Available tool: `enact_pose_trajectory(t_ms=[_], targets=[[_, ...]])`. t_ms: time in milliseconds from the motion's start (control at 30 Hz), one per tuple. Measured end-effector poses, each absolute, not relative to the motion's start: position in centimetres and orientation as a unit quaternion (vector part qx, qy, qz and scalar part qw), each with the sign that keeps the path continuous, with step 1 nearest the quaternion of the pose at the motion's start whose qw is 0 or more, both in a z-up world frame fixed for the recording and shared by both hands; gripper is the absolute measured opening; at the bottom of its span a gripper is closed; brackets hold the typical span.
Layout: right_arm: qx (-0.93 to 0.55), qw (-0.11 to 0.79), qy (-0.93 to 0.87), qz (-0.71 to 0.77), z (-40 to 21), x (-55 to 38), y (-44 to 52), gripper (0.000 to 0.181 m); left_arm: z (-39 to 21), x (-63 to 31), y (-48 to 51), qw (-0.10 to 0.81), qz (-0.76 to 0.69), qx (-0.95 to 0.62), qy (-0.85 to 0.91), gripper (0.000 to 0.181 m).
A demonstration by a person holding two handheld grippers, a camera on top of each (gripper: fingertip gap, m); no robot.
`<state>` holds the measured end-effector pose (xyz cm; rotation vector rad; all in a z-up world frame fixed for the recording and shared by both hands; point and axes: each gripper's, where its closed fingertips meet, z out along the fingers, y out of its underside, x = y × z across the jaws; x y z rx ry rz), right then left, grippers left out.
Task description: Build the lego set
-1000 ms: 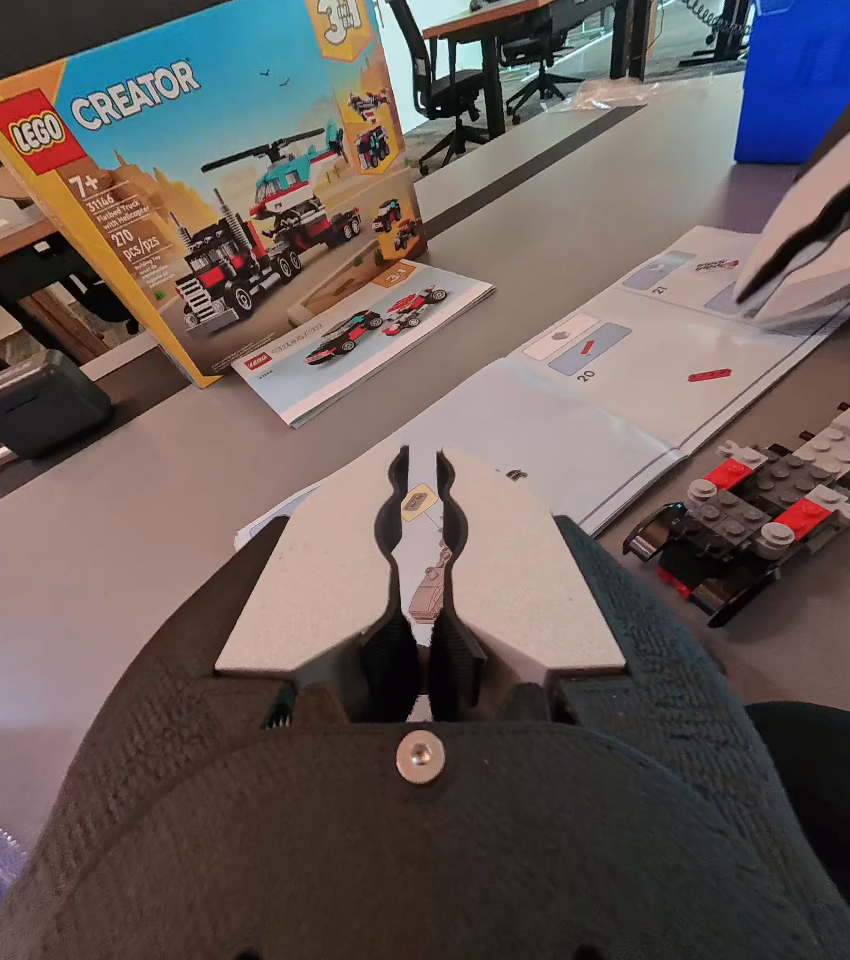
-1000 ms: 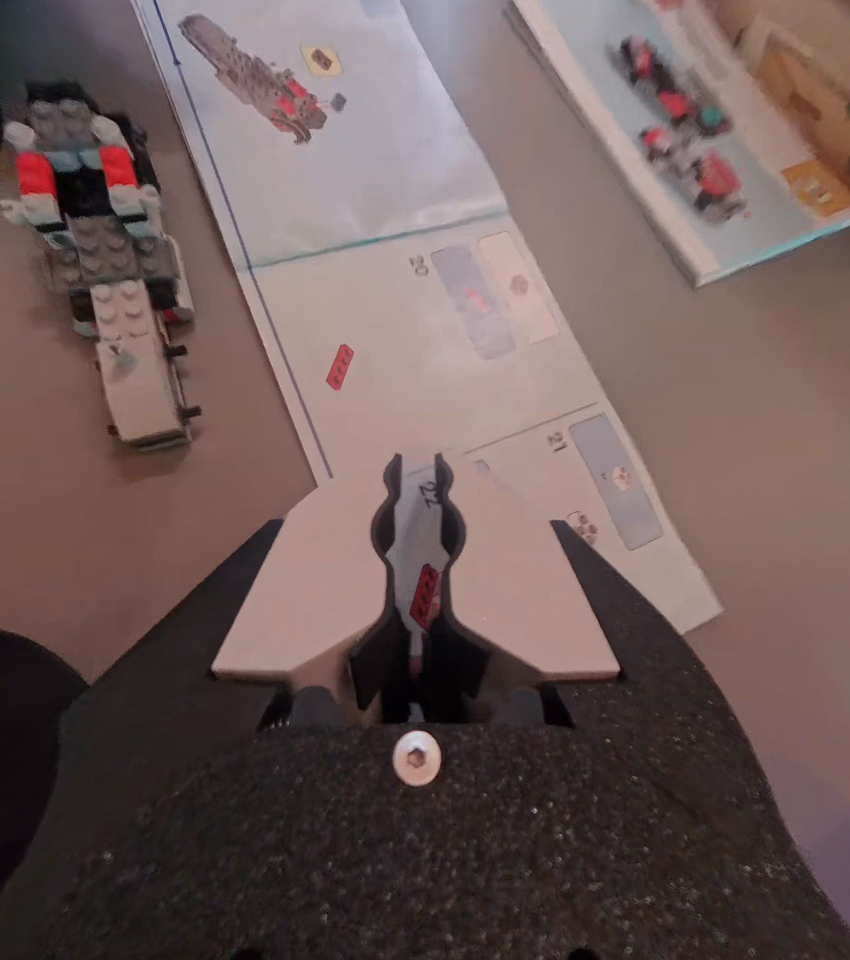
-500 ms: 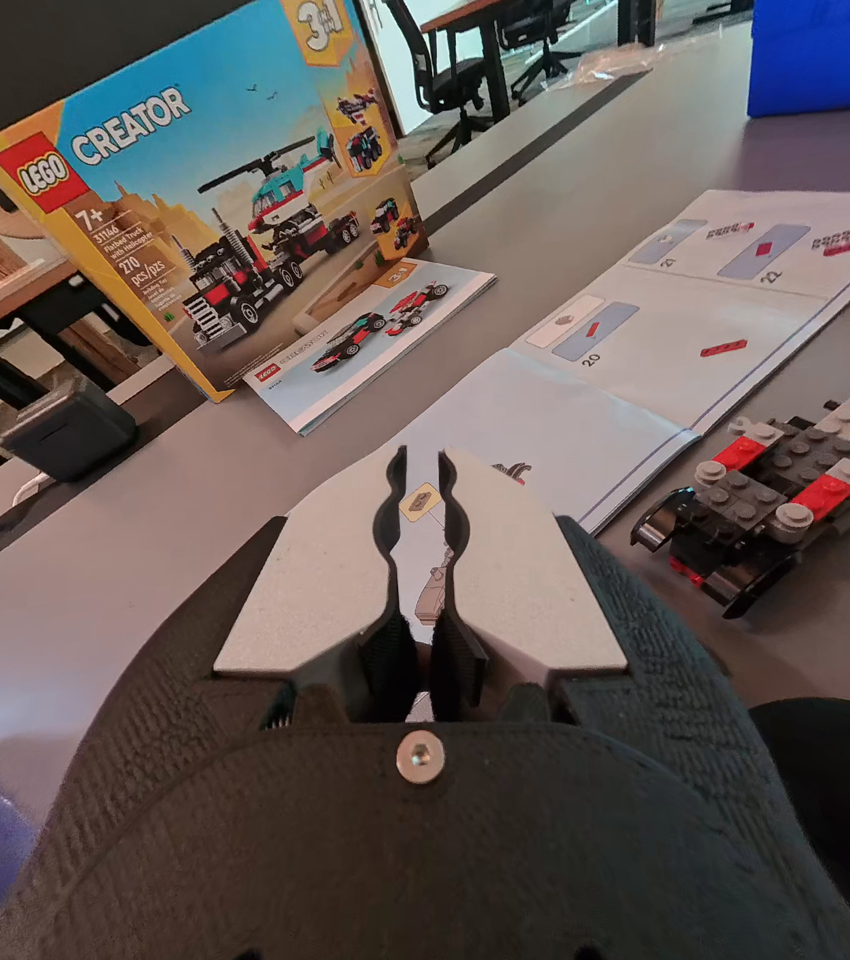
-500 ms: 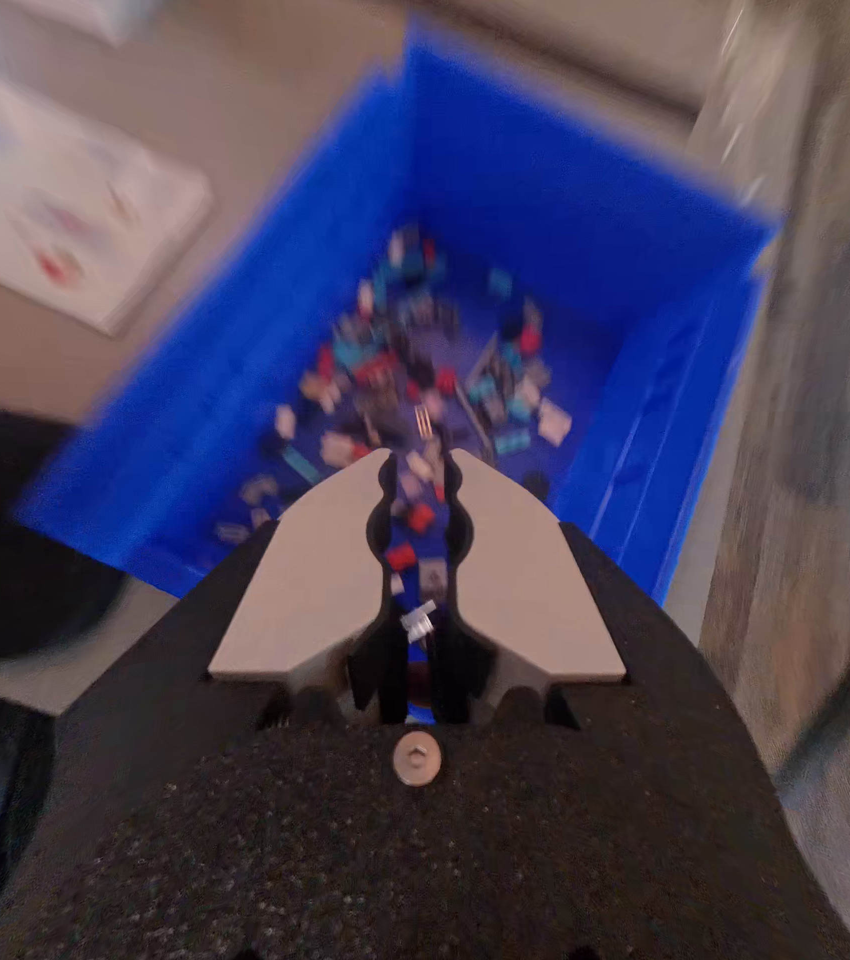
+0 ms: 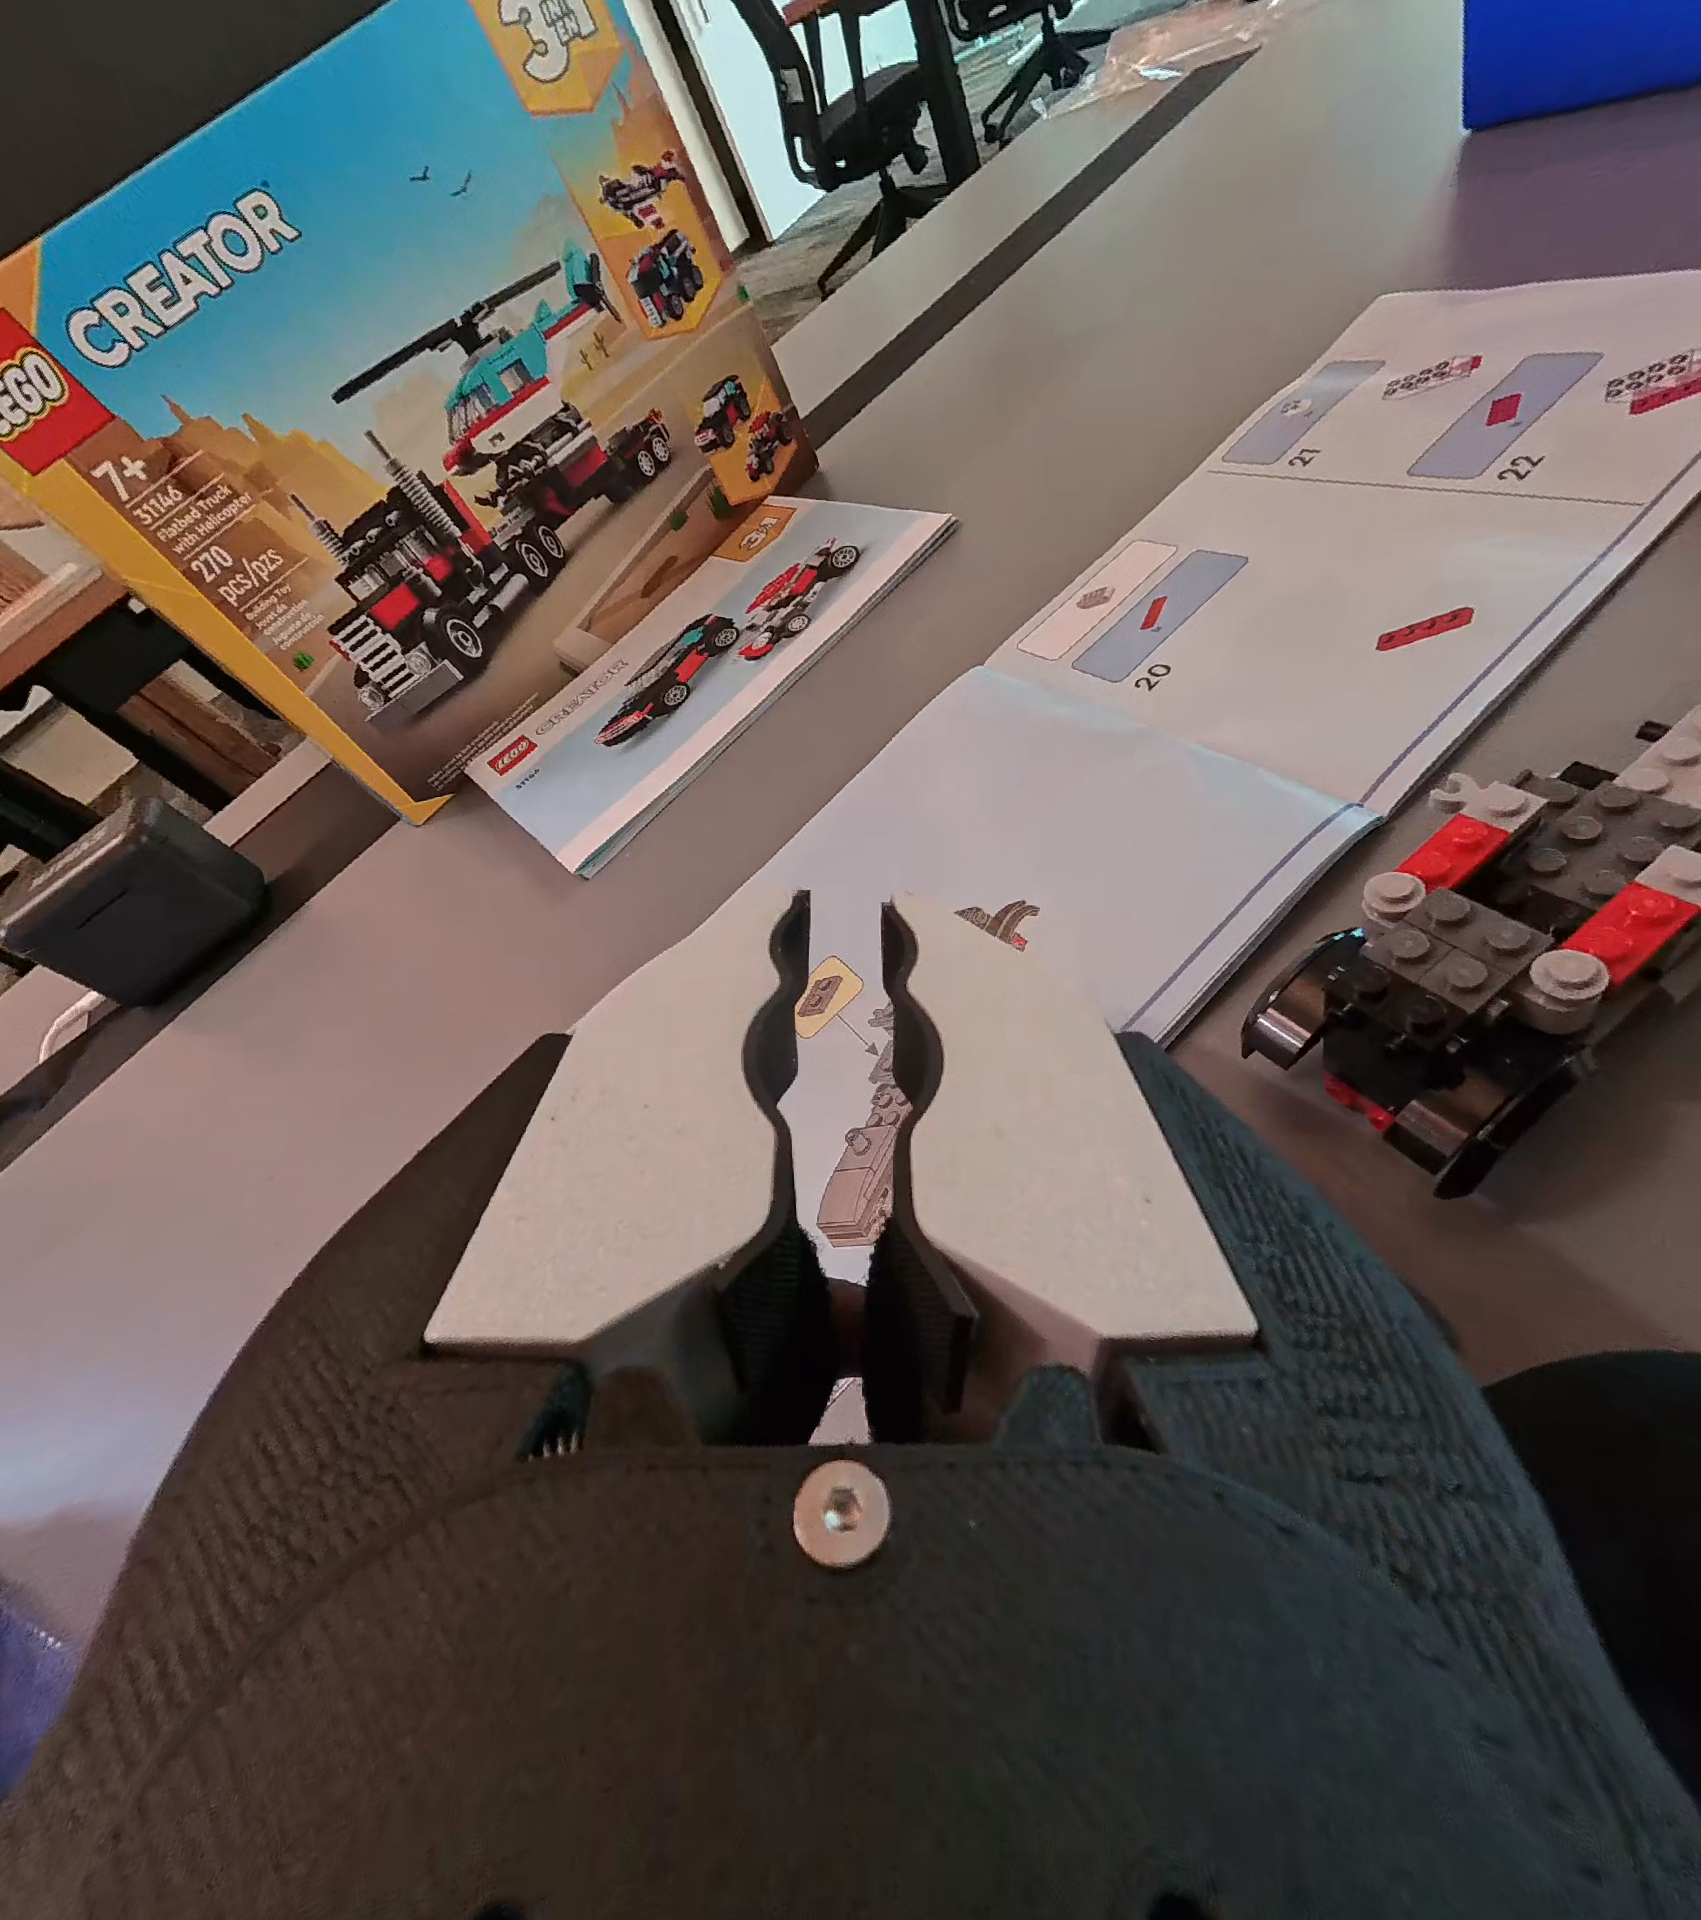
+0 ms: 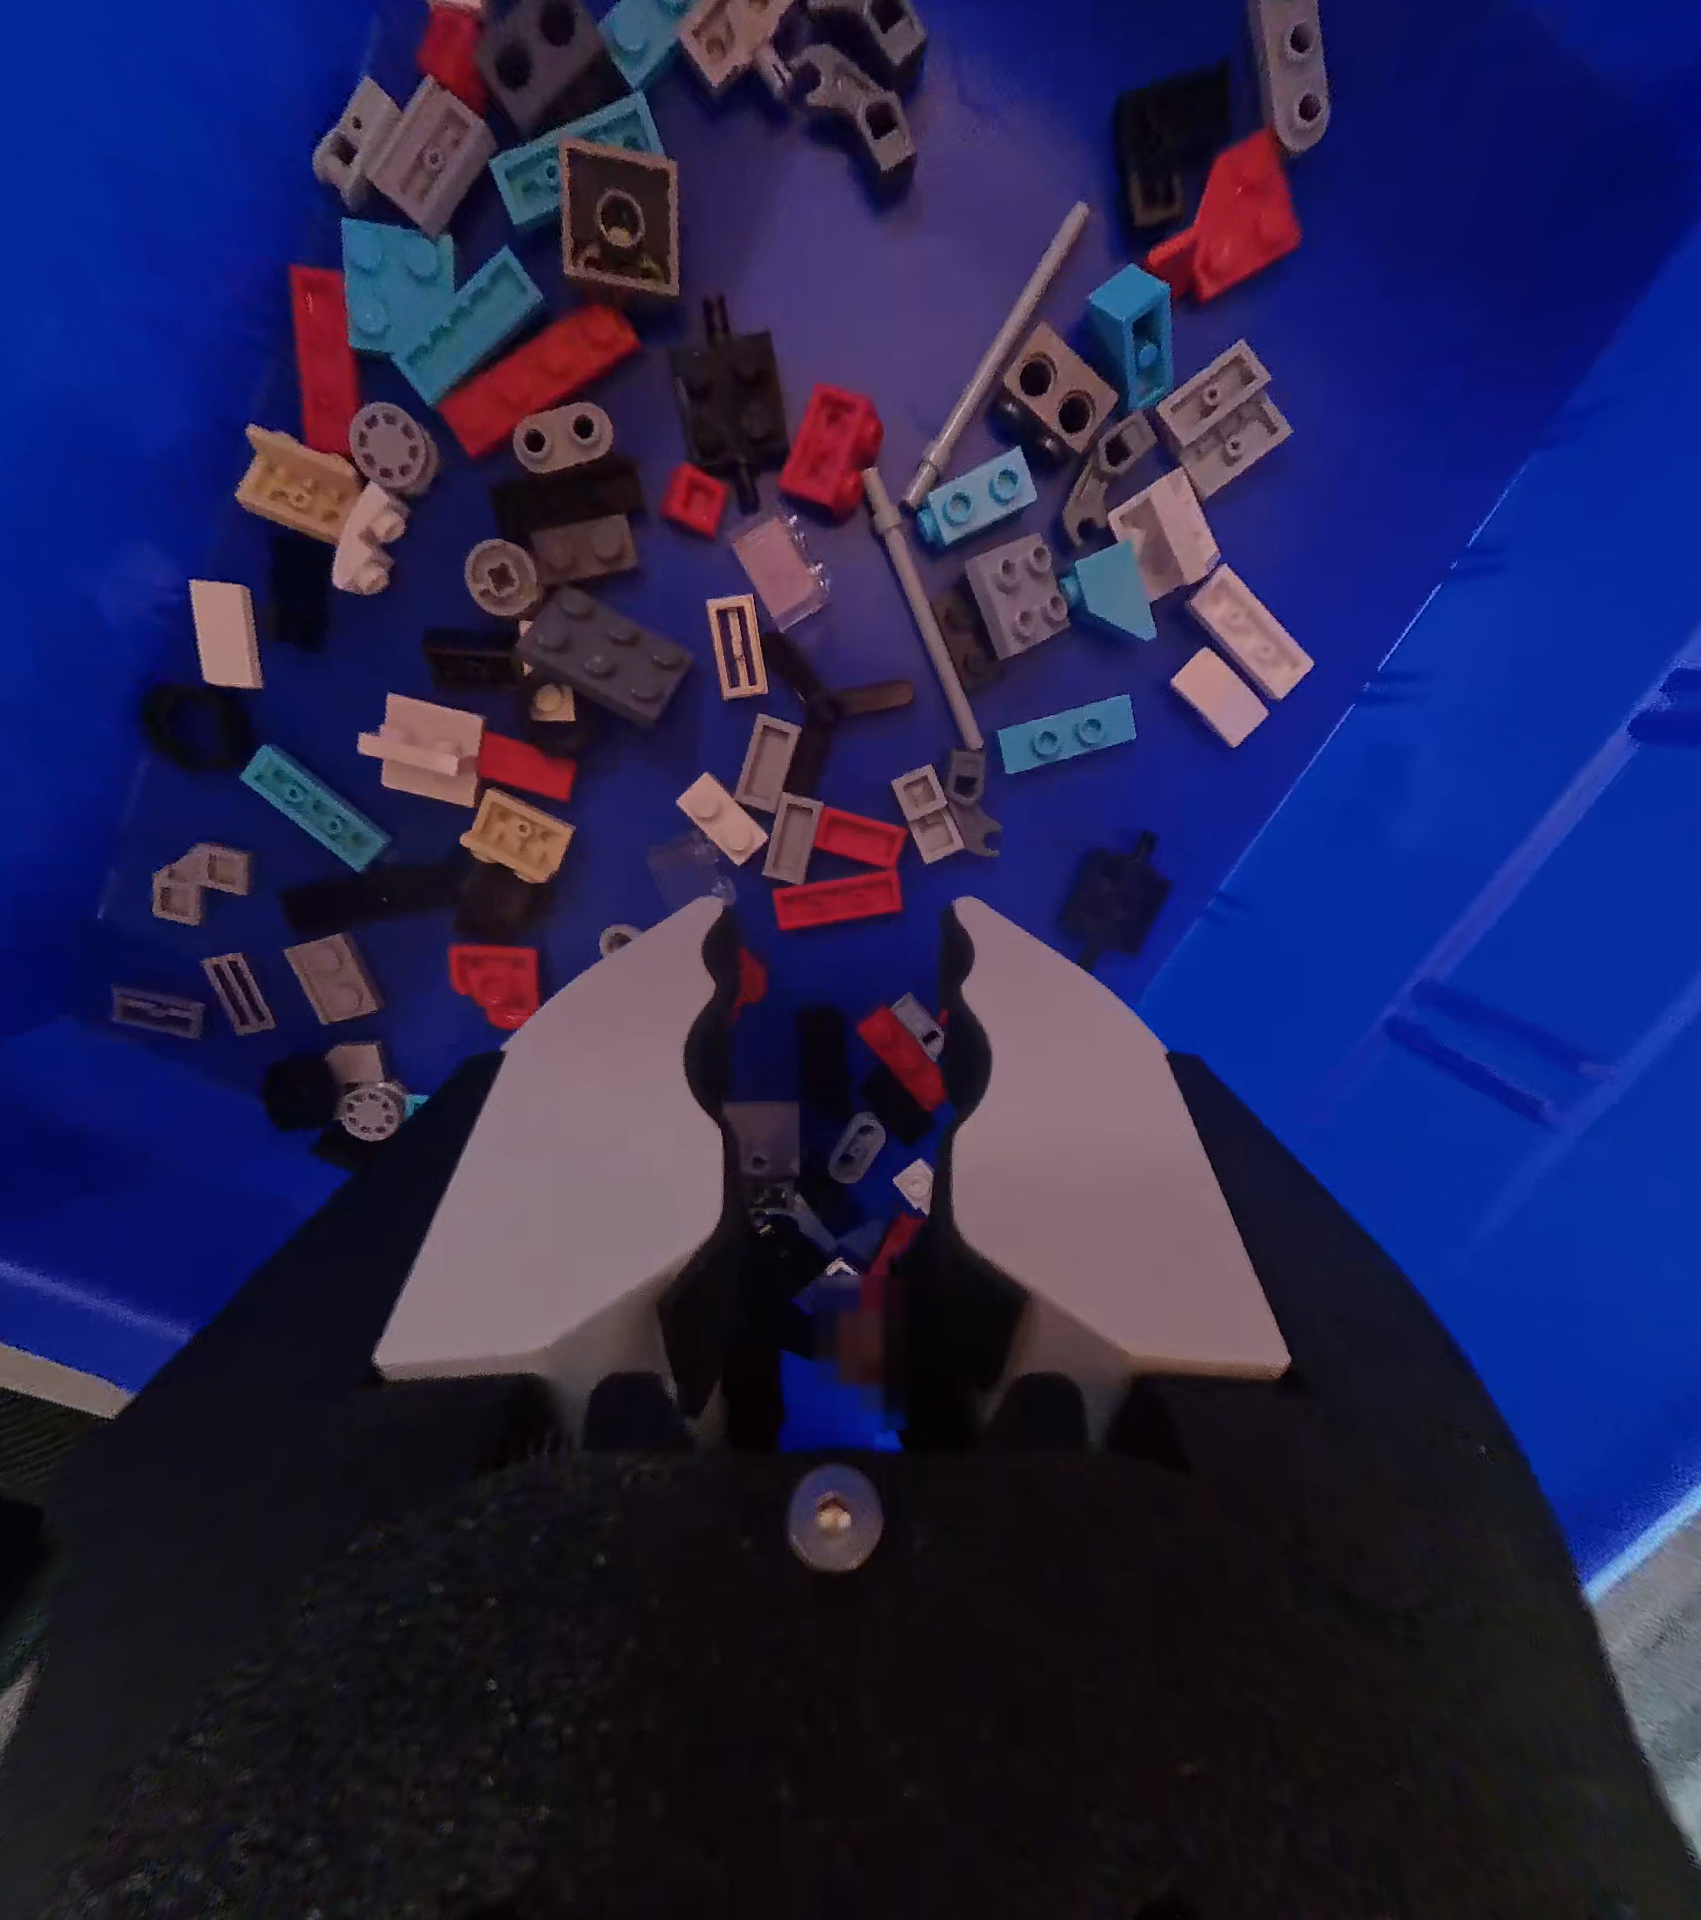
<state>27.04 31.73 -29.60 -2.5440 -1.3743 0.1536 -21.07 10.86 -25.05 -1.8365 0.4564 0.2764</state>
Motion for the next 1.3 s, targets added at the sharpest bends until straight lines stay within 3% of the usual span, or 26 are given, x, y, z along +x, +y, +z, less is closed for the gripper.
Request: enact_pose_trajectory(t_ms=[933, 1100, 1300], targets=[[-0.846, 0.061, -0.528, 0.041, -30.3, 26.6, 31.7, 0.025, -24.6, -20.6, 10.7, 0.591, 0.105, -0.772, 0.208, 0.016], [-0.845, 0.187, -0.500, 0.041, -25.2, 24.2, 32.0, 0.024, -23.4, -20.5, 10.4, 0.624, 0.088, -0.753, 0.189, 0.017], [-0.611, 0.463, -0.570, 0.295, -11.2, 9.5, 23.0, 0.024, -21.7, -20.2, 10.2, 0.659, 0.041, -0.734, 0.159, 0.019]])
